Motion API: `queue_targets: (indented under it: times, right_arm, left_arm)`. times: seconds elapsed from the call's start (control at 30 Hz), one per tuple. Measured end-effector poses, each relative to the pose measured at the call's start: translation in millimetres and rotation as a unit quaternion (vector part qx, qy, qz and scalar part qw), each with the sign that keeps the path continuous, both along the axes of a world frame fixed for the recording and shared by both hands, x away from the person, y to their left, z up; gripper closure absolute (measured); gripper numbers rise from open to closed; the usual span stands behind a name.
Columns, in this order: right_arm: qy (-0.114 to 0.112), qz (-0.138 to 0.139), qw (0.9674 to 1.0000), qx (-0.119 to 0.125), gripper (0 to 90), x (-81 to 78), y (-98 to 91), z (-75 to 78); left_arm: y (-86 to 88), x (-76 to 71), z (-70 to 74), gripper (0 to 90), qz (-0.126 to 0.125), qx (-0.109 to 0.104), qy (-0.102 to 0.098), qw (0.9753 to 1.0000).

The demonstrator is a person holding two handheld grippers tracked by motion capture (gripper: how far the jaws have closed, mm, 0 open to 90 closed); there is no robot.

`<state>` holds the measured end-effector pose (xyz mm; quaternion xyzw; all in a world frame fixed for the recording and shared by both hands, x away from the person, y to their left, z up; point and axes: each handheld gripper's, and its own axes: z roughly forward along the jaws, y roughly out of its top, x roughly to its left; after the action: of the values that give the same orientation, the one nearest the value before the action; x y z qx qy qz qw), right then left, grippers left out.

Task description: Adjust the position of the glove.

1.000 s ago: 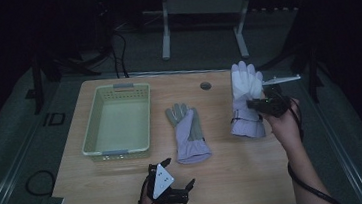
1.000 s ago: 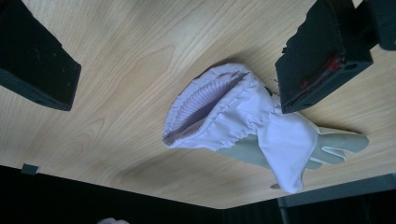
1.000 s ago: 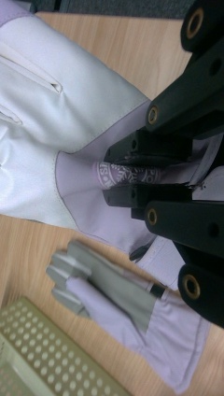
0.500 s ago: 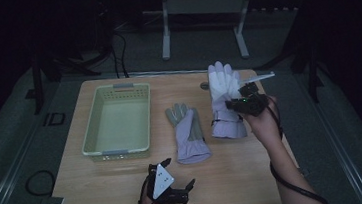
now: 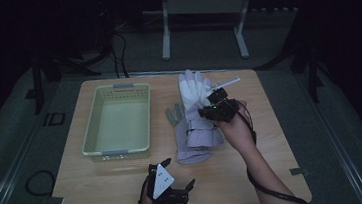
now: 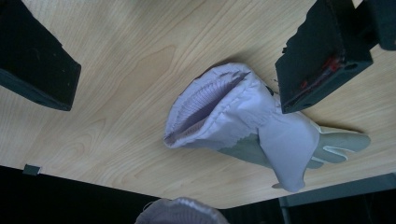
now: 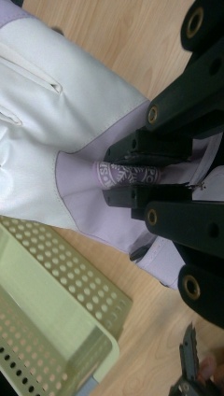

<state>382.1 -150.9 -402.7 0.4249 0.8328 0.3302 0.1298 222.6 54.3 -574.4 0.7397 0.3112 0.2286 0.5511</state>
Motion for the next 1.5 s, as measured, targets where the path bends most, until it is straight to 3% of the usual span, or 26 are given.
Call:
queue_targets:
  times: [0.23, 0.4, 0.6, 0.83, 0.93, 1.13, 1.33, 1.47, 1.5]
  right_arm:
    - [0.02, 0.012, 0.9997, -0.007, 80.0, -0.3, 16.9, -16.7]
    - [0.045, 0.002, 0.9987, -0.025, 79.9, 5.7, 24.3, -38.3]
    - [0.067, -0.007, 0.9975, -0.022, 79.8, 13.9, 27.1, -55.8]
    - [0.072, -0.016, 0.9965, -0.038, 79.6, 20.4, 35.3, -69.6]
    - [0.076, -0.022, 0.9953, -0.056, 78.3, 24.0, 40.5, -81.3]
    - [0.077, -0.024, 0.995, -0.058, 75.8, 25.3, 41.2, -95.1]
    - [0.07, -0.037, 0.9947, -0.065, 76.1, 21.6, 33.9, -96.0]
    - [0.075, -0.037, 0.9951, -0.053, 75.1, 22.0, 28.8, -96.6]
    - [0.074, -0.034, 0.9954, -0.051, 71.0, 21.9, 28.9, -95.8]
  left_arm:
    - [0.3, -0.2, 0.1, 0.0, 0.001, 0.001, -0.002, 1.0]
    - [0.4, -0.3, 0.1, 0.0, 0.002, 0.0, -0.001, 1.0]
    - [0.4, -0.2, 0.0, 0.0, 0.001, 0.0, -0.001, 1.0]
    - [0.4, -0.2, 0.0, 0.0, 0.0, 0.0, -0.001, 1.0]
    - [0.4, -0.3, 0.0, 0.0, -0.001, 0.001, -0.002, 1.0]
    - [0.3, -0.3, 0.0, 0.0, -0.002, 0.001, -0.001, 1.0]
    - [0.3, -0.3, 0.0, 0.0, -0.002, 0.0, -0.001, 1.0]
    - [0.2, -0.1, 0.0, 0.0, -0.001, 0.0, -0.001, 1.0]
    - [0.1, -0.1, 0.0, 0.0, -0.001, 0.0, 0.0, 1.0]
